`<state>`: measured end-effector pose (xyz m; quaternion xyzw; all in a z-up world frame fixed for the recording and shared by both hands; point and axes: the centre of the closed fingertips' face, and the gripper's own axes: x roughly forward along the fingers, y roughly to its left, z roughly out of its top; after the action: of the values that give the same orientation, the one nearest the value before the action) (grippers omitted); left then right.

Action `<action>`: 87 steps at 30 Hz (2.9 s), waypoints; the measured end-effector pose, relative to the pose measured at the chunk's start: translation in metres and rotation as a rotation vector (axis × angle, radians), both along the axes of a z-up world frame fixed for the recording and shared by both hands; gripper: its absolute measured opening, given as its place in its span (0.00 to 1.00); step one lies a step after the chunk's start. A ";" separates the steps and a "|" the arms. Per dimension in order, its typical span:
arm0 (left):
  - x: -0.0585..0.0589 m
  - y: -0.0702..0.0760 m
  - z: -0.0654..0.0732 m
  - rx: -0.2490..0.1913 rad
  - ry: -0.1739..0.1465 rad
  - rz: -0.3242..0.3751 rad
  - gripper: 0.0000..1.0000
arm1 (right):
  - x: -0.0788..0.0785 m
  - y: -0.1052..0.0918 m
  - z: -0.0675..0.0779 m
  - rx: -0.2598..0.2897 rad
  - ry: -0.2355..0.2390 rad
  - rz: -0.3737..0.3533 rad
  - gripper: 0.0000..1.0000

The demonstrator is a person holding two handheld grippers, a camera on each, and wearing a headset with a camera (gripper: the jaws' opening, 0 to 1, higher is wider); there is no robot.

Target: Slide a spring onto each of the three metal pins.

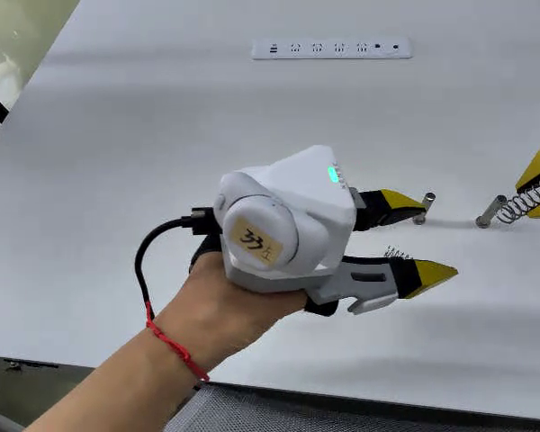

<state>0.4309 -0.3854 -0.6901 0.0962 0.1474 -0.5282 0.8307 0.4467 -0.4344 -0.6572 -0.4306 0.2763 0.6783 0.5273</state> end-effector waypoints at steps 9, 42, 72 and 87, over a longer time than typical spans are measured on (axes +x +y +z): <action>0.007 0.028 -0.009 0.024 -0.019 0.042 0.47 | 0.024 0.004 -0.006 -0.025 -0.029 -0.049 0.07; 0.018 0.057 -0.036 0.014 0.041 0.116 0.84 | 0.091 0.023 -0.098 -0.170 0.011 -0.106 0.07; 0.019 0.052 -0.037 -0.035 0.070 0.128 0.83 | 0.093 0.024 -0.121 -0.197 0.050 -0.114 0.07; 0.016 0.050 -0.038 -0.045 0.078 0.125 0.82 | 0.093 0.025 -0.131 -0.206 0.055 -0.109 0.07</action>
<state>0.4472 -0.3357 -0.7278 0.0474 0.1732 -0.4818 0.8577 0.5397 -0.4095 -0.7884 -0.4481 0.3819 0.6281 0.5088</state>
